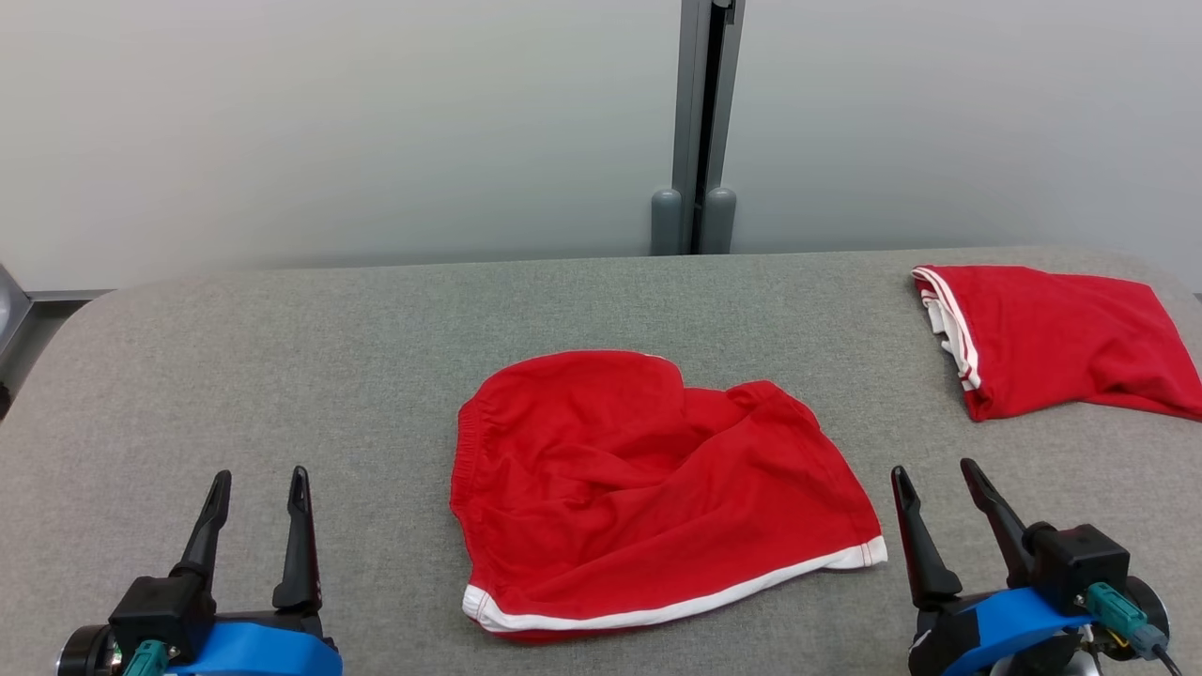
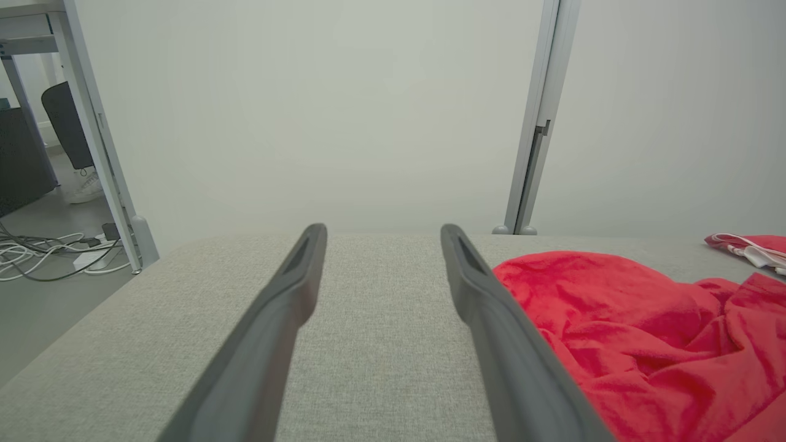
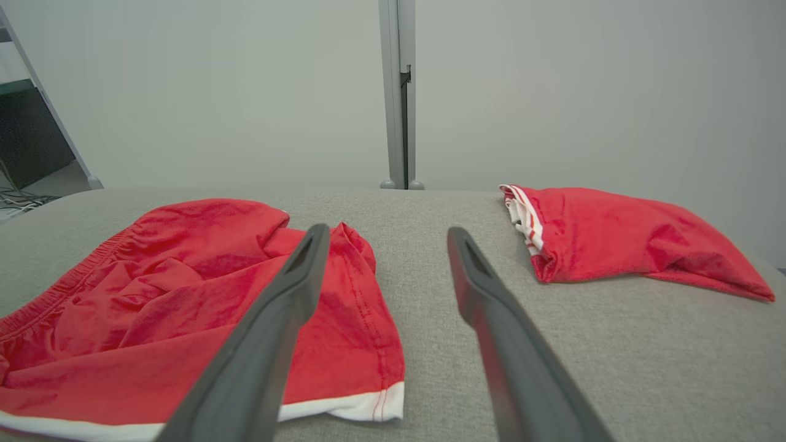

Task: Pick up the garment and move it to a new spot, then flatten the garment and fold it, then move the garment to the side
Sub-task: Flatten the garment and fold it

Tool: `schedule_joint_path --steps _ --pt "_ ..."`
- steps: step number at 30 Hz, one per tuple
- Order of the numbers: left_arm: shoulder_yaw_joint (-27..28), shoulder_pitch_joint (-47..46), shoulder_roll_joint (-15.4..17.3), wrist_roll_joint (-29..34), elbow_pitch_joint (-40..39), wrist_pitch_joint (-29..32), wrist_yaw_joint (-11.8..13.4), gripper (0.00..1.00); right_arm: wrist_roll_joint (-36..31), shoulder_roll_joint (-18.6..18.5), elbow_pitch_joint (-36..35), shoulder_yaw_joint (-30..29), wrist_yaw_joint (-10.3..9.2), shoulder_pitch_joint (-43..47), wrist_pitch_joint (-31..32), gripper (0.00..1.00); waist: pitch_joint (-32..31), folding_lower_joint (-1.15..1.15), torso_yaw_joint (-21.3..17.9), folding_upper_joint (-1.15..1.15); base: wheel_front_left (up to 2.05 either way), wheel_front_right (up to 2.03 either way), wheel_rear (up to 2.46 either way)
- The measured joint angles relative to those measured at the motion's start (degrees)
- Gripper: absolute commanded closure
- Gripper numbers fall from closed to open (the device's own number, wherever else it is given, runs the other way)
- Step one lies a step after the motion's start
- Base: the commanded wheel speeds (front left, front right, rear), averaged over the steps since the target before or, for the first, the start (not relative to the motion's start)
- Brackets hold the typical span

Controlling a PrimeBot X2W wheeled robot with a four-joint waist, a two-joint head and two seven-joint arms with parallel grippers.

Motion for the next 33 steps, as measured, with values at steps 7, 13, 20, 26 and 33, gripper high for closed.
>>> schedule_joint_path --steps 7,13,20,26,33 --pt "-0.9 0.0 -0.2 -0.2 0.5 0.0 0.0 0.00 0.3 0.0 0.6 -0.4 0.00 -0.1 0.0 0.00 0.0 0.00 -0.1 0.00 0.00 0.00 0.00" --pt "-7.9 -0.1 -0.6 -0.4 3.7 0.4 -0.1 0.00 0.2 0.0 5.1 -1.7 0.00 -0.8 -0.1 0.00 0.3 0.00 0.3 0.00 0.00 0.00 0.00" --pt "-17.3 -1.3 0.3 -3.3 7.3 1.5 -0.3 0.00 -0.1 0.1 12.2 -1.9 0.00 -2.6 -0.4 0.00 0.7 0.00 1.0 0.00 0.00 0.00 0.00" --pt "-26.8 -2.5 2.8 -7.1 11.2 3.1 -0.3 0.00 -0.1 0.1 20.9 -1.6 0.00 -5.9 -1.9 0.00 1.7 0.00 1.1 0.00 0.00 0.00 0.00" --pt "-33.7 -4.6 4.6 -10.3 14.2 4.0 -0.3 0.00 -0.1 0.1 29.7 -0.6 0.00 -9.6 -3.4 0.00 2.7 0.00 1.3 0.00 0.00 0.00 0.00"
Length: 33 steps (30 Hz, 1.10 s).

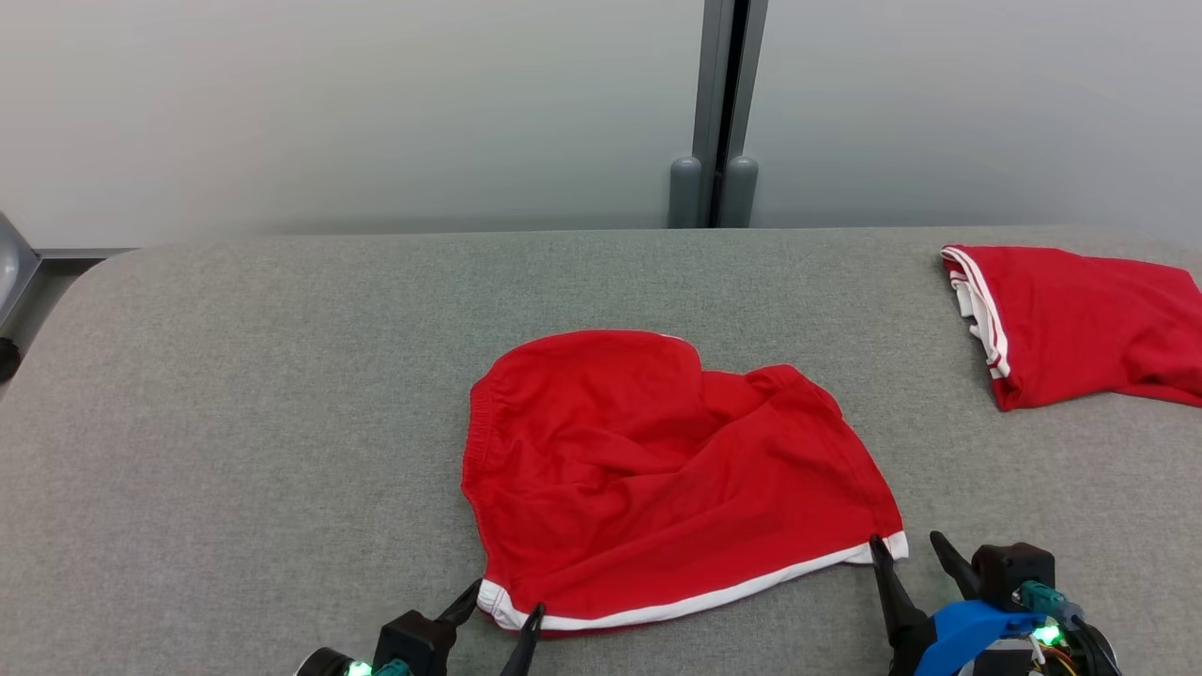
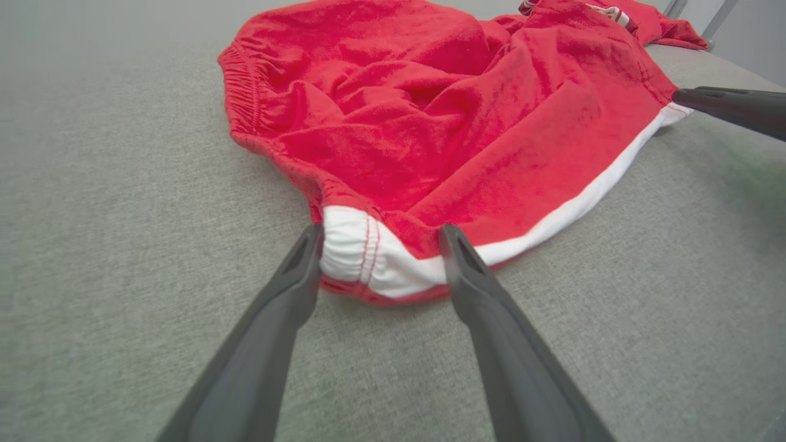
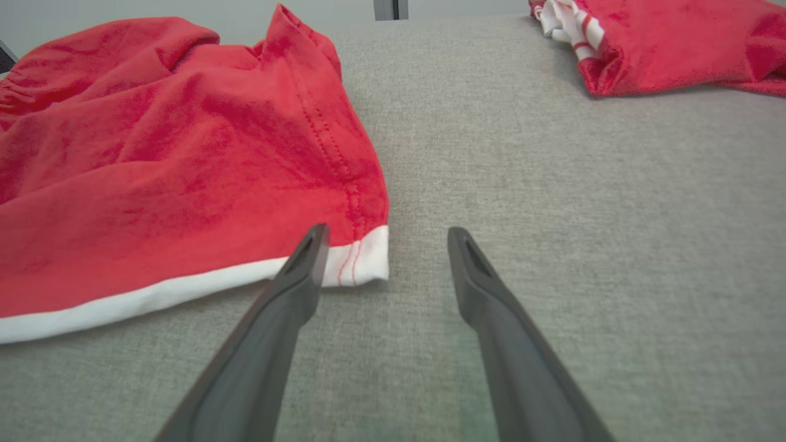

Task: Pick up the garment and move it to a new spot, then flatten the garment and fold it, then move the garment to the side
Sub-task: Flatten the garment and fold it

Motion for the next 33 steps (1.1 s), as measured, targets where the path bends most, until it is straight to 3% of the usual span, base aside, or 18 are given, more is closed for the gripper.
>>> schedule_joint_path --steps 12,13,14,15,16,22,33 --pt "-8.3 -3.9 1.2 -3.8 3.0 0.4 0.0 0.00 1.3 0.0 12.5 2.8 0.00 -6.3 -2.5 0.00 0.7 0.00 0.4 0.00 0.00 0.00 0.00" --pt "-9.0 -4.1 1.4 -4.2 3.3 0.5 0.0 0.00 1.9 -0.1 13.3 3.3 0.00 -6.8 -2.5 0.12 0.8 0.00 0.4 0.00 0.00 0.00 0.00" --pt "-9.3 -4.3 1.5 -4.5 3.5 0.6 0.0 0.30 2.5 -0.1 13.9 3.8 -0.01 -7.2 -2.7 0.62 0.8 0.00 0.5 0.00 0.00 0.00 0.00" --pt "-9.6 -4.5 1.5 -4.9 3.8 0.6 0.0 0.74 3.2 -0.1 14.3 4.5 -0.01 -7.5 -2.8 1.00 0.8 0.00 0.5 0.00 0.00 0.00 0.00" --pt "-9.8 -4.7 1.7 -5.4 4.0 0.6 0.0 1.00 4.0 -0.1 14.8 5.2 -0.01 -7.6 -3.0 1.00 0.8 0.00 0.5 0.00 0.00 0.00 0.00" --pt "-10.8 -4.9 1.9 -7.1 5.3 -0.4 0.0 1.00 6.7 0.0 14.5 6.9 0.00 -6.8 -3.3 1.00 0.2 0.00 0.7 0.00 0.00 0.00 0.00" --pt "-8.8 -3.4 3.9 -8.8 -1.2 -2.6 0.4 1.00 10.7 -0.8 -2.8 11.8 0.00 3.6 -3.3 1.00 -0.1 0.00 -0.7 0.00 0.00 0.00 0.00"
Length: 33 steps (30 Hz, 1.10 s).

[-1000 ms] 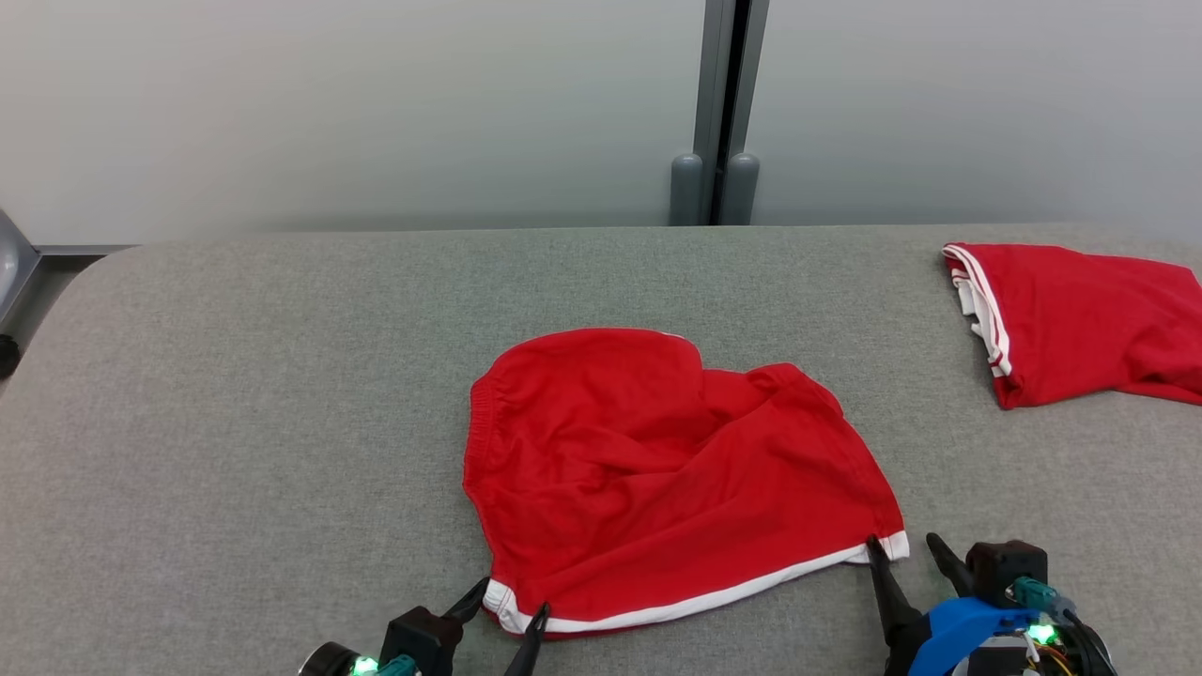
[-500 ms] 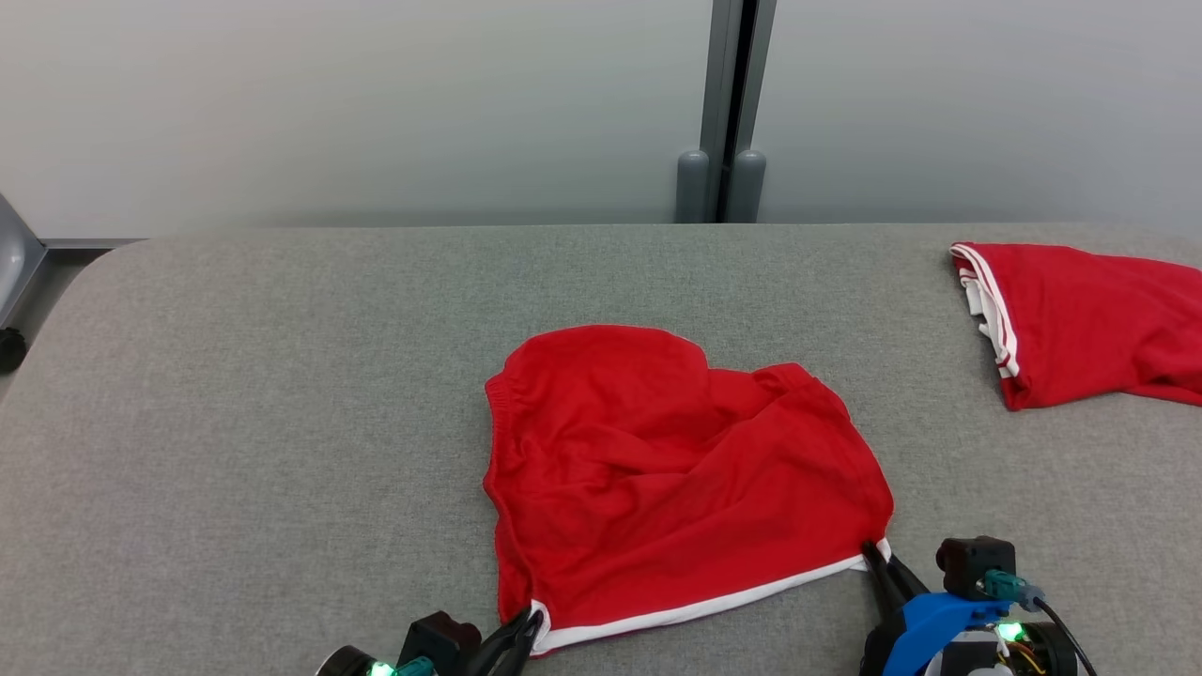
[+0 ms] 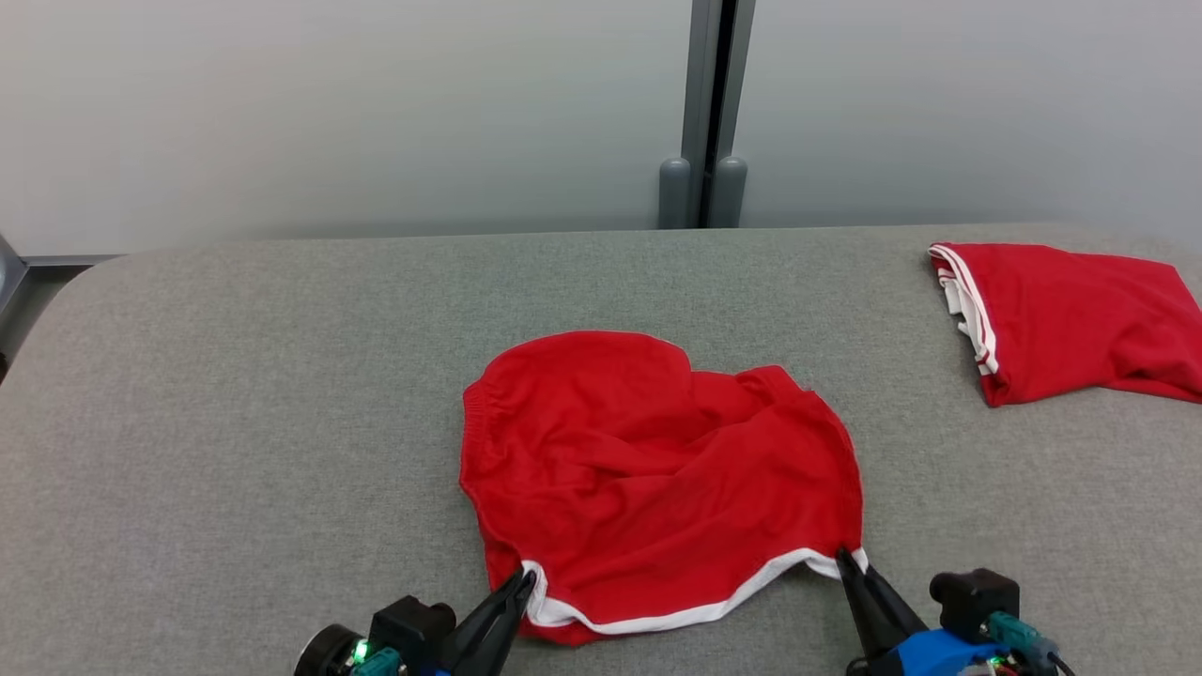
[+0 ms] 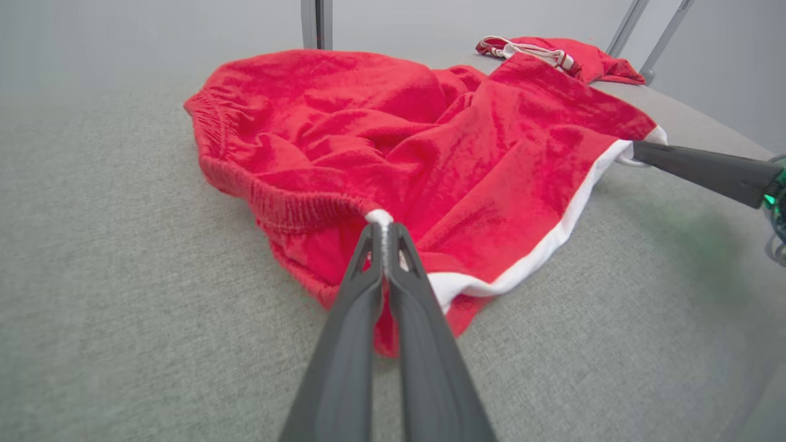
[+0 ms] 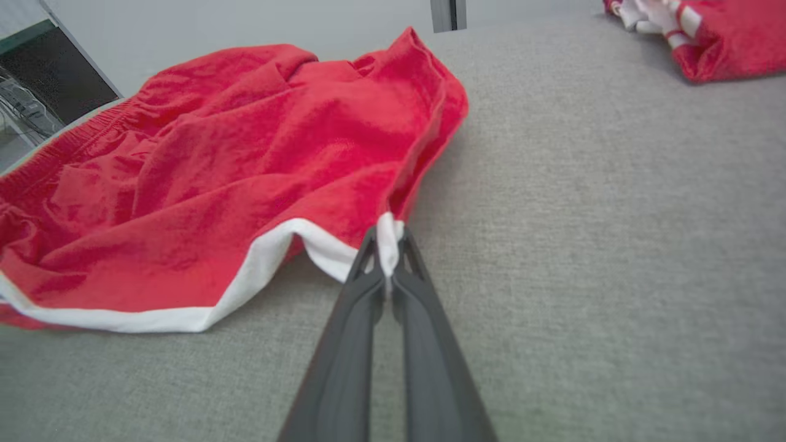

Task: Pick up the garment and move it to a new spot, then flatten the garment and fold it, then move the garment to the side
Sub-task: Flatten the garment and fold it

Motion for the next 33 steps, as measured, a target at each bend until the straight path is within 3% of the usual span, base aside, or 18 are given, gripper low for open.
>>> schedule_joint_path --steps 9,17,21,26,33 --pt "3.5 -3.3 3.2 -1.1 -9.3 0.6 1.1 1.00 2.3 -2.6 -12.4 0.9 0.00 -2.8 3.3 1.00 1.6 0.00 -0.7 0.00 0.00 0.00 0.00" --pt "8.4 -11.3 4.7 -4.2 -12.6 1.6 1.0 1.00 4.6 -3.6 -15.5 0.2 0.00 -14.3 5.2 1.00 4.4 0.00 -1.8 0.00 0.00 0.00 0.00" --pt "11.3 -20.1 6.2 -6.2 -11.4 2.3 0.5 1.00 5.2 -2.3 -12.2 0.5 0.00 -25.4 5.8 1.00 7.9 0.01 -2.9 0.00 0.00 0.00 0.00" --pt "14.1 -34.2 7.0 -10.2 -8.7 3.6 -0.1 1.00 6.1 -0.6 -3.1 0.4 0.00 -43.2 6.6 1.00 13.5 0.02 -4.3 0.00 0.00 0.00 0.00" --pt "13.2 -54.4 8.7 -14.7 -3.0 3.4 -0.3 1.00 7.0 0.5 10.4 -3.0 0.00 -66.3 2.9 1.00 20.5 0.03 -4.7 0.00 0.00 0.00 0.00"
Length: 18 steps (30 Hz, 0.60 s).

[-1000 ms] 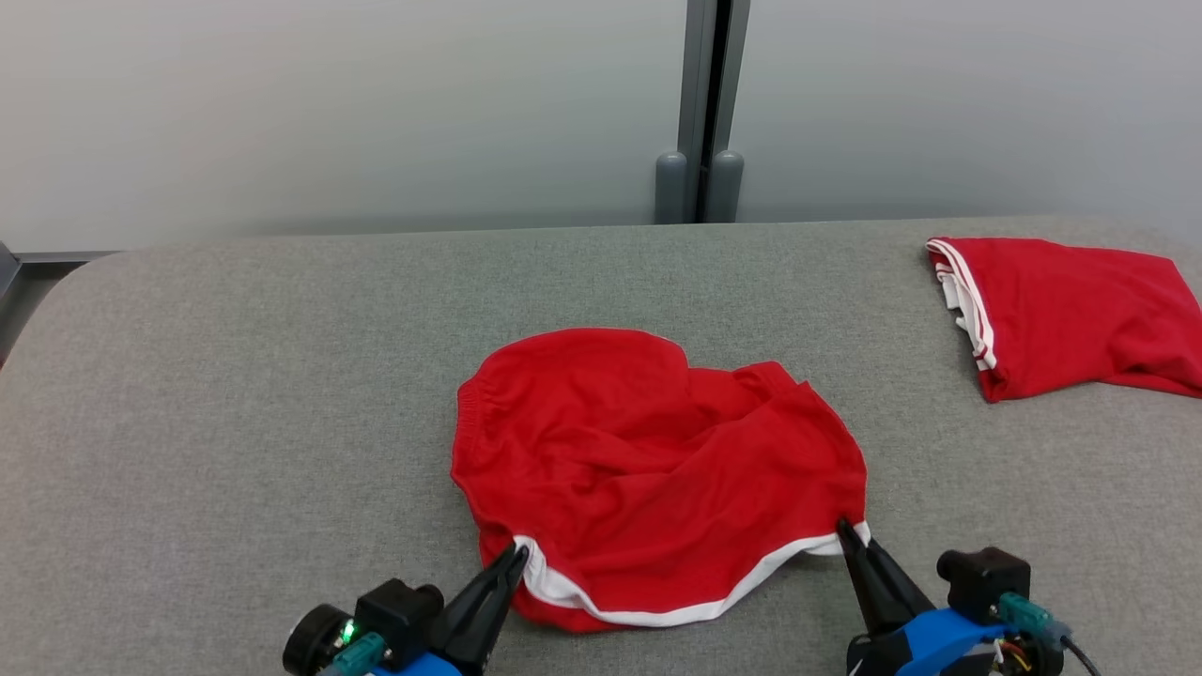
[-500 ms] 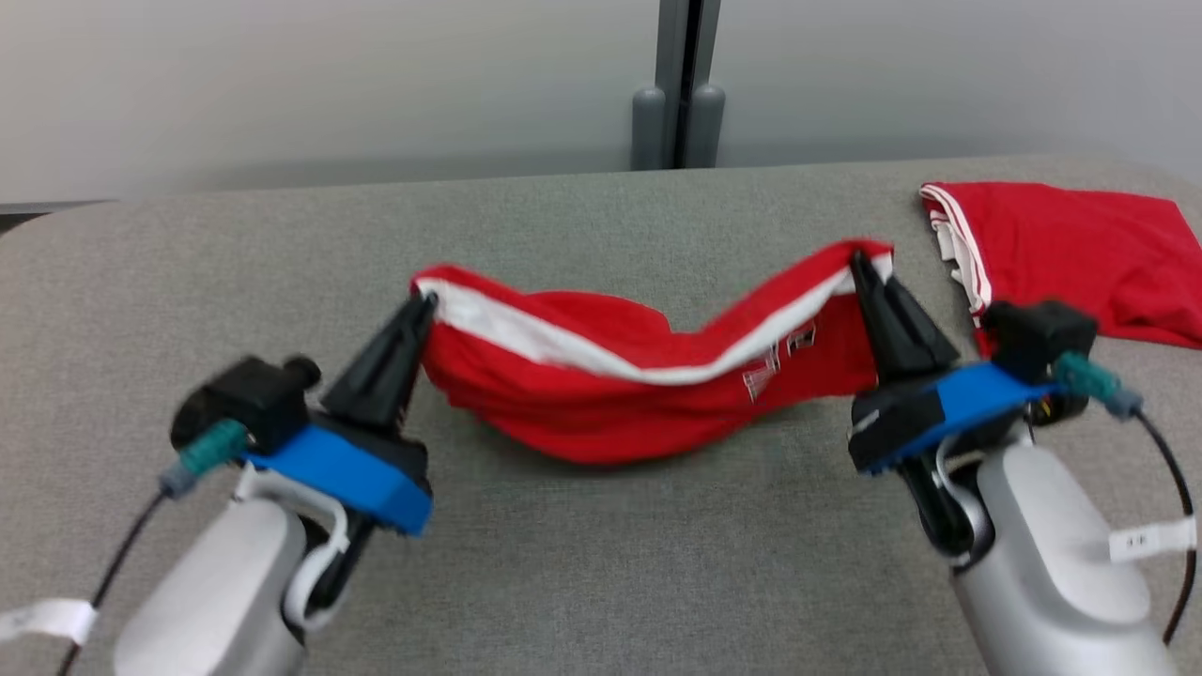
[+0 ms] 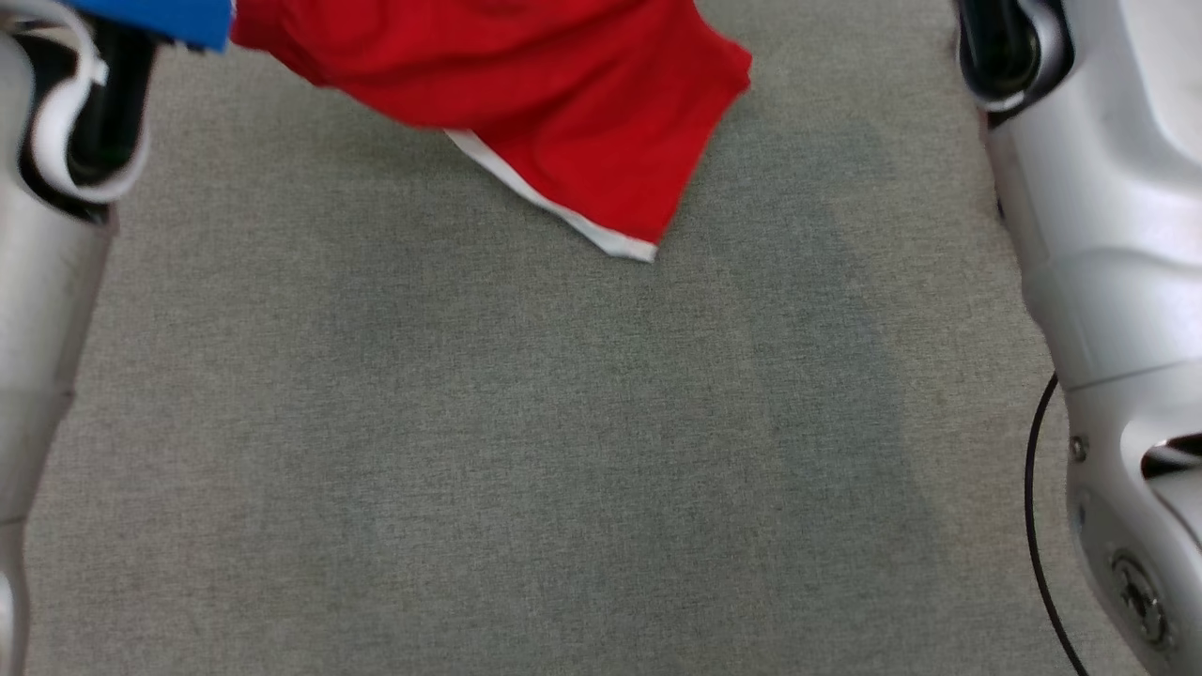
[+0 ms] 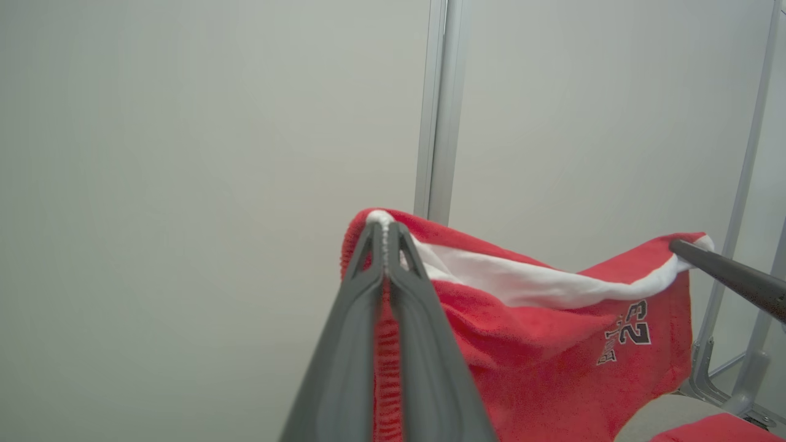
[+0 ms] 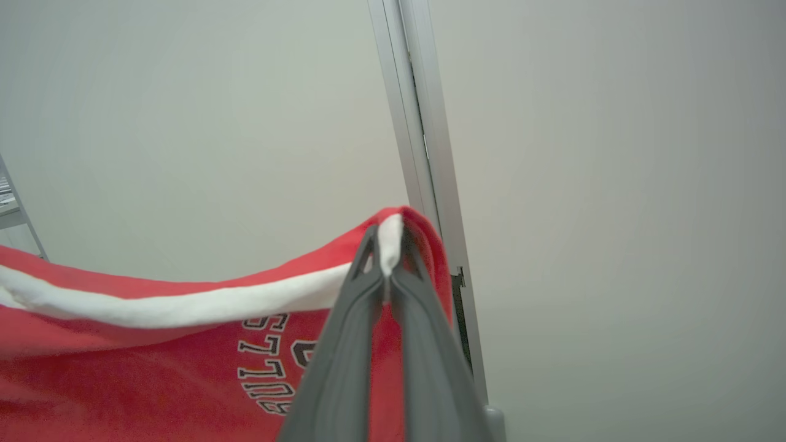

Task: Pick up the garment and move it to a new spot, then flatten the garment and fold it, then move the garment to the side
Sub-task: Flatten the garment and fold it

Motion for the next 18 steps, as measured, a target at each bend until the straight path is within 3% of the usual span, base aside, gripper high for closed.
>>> schedule_joint_path --steps 8,13,18 --pt "-3.1 -12.2 1.7 -3.1 2.6 -3.0 0.0 1.00 3.2 0.3 5.7 2.7 0.00 -12.8 -2.6 1.00 1.5 -0.01 -0.3 0.00 0.00 0.00 0.00" --pt "-6.3 -10.9 2.3 -5.2 2.6 -4.0 0.0 1.00 5.8 0.3 6.6 7.0 0.00 -10.9 -2.8 1.00 1.6 -0.02 -0.1 0.00 0.00 0.00 0.00" --pt "-8.4 -1.5 2.5 -6.5 2.1 -4.6 0.0 1.00 5.7 0.4 5.4 8.4 0.00 -2.0 -2.8 1.00 1.2 -0.02 0.5 0.00 0.00 0.00 0.00"
